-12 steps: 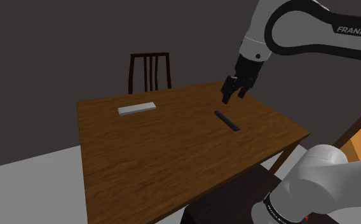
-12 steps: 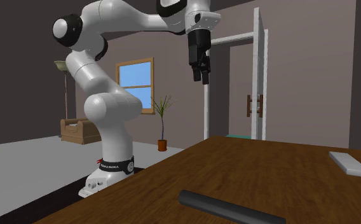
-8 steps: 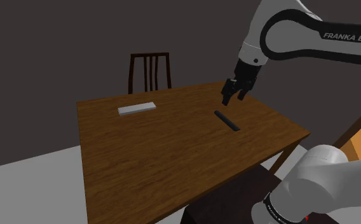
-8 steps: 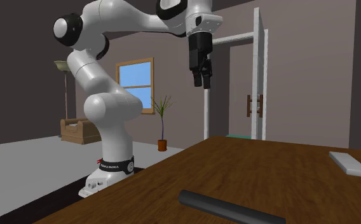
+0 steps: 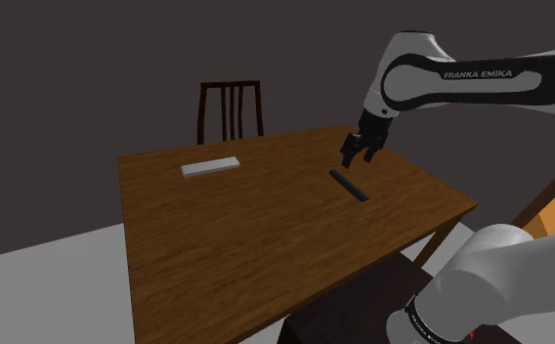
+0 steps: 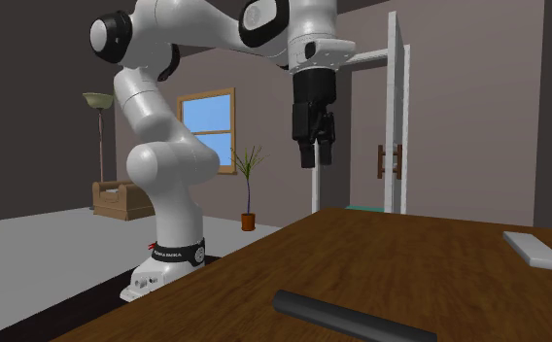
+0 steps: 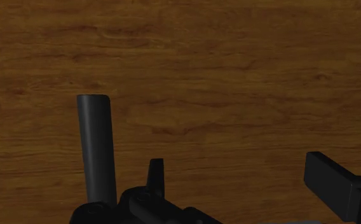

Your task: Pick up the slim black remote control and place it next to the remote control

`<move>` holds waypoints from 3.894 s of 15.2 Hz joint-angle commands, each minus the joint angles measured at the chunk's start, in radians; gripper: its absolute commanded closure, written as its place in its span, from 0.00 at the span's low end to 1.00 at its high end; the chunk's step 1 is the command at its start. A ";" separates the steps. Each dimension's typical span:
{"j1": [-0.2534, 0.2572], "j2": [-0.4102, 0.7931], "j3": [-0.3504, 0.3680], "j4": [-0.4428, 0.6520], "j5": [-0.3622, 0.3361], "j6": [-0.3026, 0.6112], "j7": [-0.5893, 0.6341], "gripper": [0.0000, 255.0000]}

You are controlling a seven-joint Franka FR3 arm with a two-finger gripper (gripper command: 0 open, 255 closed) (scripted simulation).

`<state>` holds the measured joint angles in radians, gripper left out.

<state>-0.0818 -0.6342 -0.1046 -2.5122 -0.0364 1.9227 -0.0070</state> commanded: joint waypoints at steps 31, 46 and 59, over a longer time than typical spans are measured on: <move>-0.063 0.561 -0.259 0.037 0.109 0.453 -0.298 1.00; -0.068 0.499 -0.254 0.065 0.075 0.367 -0.268 1.00; -0.050 0.434 -0.213 0.160 0.055 0.214 -0.191 1.00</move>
<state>-0.1414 -0.2046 -0.3301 -2.3596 0.0137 2.1394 -0.2168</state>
